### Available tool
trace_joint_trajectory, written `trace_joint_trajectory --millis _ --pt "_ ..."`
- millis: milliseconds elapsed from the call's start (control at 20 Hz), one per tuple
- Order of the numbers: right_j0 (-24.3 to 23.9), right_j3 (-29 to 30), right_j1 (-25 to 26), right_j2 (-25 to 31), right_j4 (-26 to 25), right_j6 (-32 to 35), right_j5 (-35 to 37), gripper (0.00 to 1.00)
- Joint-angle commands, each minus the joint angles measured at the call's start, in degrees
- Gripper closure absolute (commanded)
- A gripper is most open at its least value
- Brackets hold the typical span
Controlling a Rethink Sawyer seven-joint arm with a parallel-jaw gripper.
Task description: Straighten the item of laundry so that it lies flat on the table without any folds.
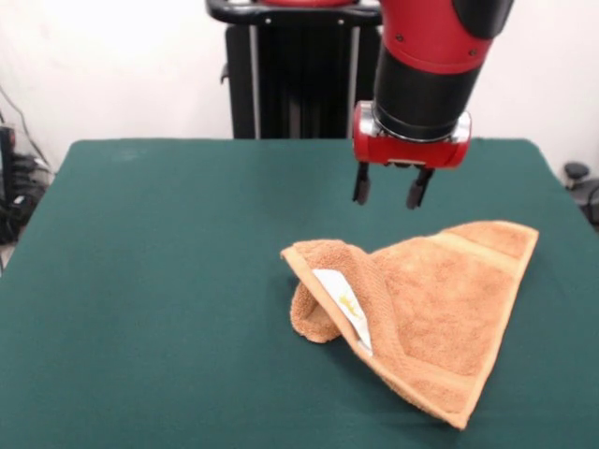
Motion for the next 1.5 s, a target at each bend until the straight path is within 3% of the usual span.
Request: trace_joint_trajectory --millis 50,900,1500 --pt "0.53 7.27 2.37 8.69 -0.40 5.47 -3.46 0.00" --pt "1.75 -10.36 13.35 8.44 -0.15 10.49 0.52 0.00" --pt "2.20 -29.56 25.67 7.05 0.76 11.99 7.10 0.00"
